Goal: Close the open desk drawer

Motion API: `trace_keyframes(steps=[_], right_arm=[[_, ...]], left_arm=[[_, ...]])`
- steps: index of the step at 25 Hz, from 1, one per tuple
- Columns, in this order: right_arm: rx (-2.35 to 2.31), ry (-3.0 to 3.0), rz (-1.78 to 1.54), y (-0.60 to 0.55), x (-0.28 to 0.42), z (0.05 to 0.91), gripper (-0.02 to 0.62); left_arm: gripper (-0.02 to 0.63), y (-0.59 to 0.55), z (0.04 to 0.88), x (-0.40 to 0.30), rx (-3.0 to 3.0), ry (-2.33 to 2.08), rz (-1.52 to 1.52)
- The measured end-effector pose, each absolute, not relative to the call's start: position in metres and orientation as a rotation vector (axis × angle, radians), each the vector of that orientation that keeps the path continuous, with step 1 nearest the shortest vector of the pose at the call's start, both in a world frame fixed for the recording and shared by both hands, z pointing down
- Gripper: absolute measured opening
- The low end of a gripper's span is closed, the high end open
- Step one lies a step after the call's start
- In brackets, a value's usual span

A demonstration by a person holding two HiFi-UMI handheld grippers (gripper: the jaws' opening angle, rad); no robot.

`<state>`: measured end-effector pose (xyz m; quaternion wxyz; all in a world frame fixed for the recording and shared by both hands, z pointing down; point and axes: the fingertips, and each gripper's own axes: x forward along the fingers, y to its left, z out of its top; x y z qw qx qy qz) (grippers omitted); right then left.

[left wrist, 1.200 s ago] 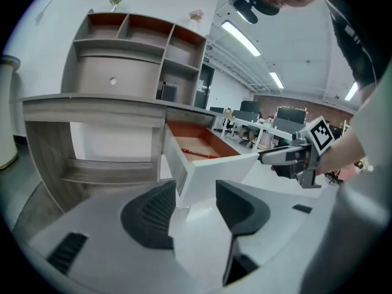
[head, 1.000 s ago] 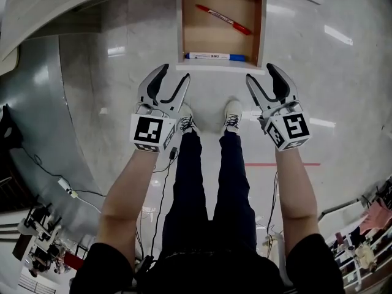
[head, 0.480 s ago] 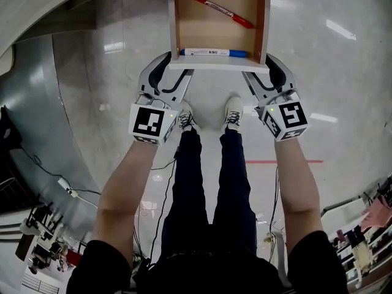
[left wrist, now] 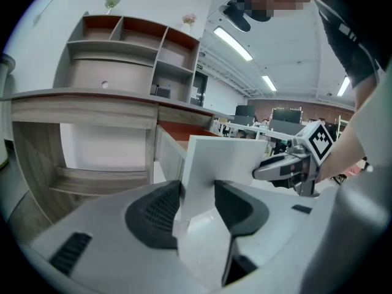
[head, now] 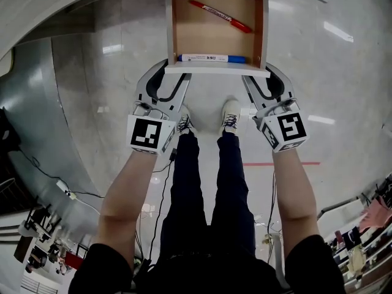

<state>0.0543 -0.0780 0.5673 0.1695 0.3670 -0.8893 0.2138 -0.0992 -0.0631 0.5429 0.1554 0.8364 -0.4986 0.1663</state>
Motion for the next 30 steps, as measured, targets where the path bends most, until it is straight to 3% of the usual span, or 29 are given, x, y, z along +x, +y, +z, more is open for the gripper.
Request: trace_keyframes(steps=[19,30], right_arm=[[1.196,-2.576,0.573,-0.158,0.049,0.523,0.175],[1.222,-2.560,0.584,-0.175,0.055,0.546,0.175]], left_arm=[[0.179,-0.145,0.500,-0.109,2.377,-1.541,0.352],[0.179,-0.163,0.521,-0.102,2.375,-1.549,0.380]])
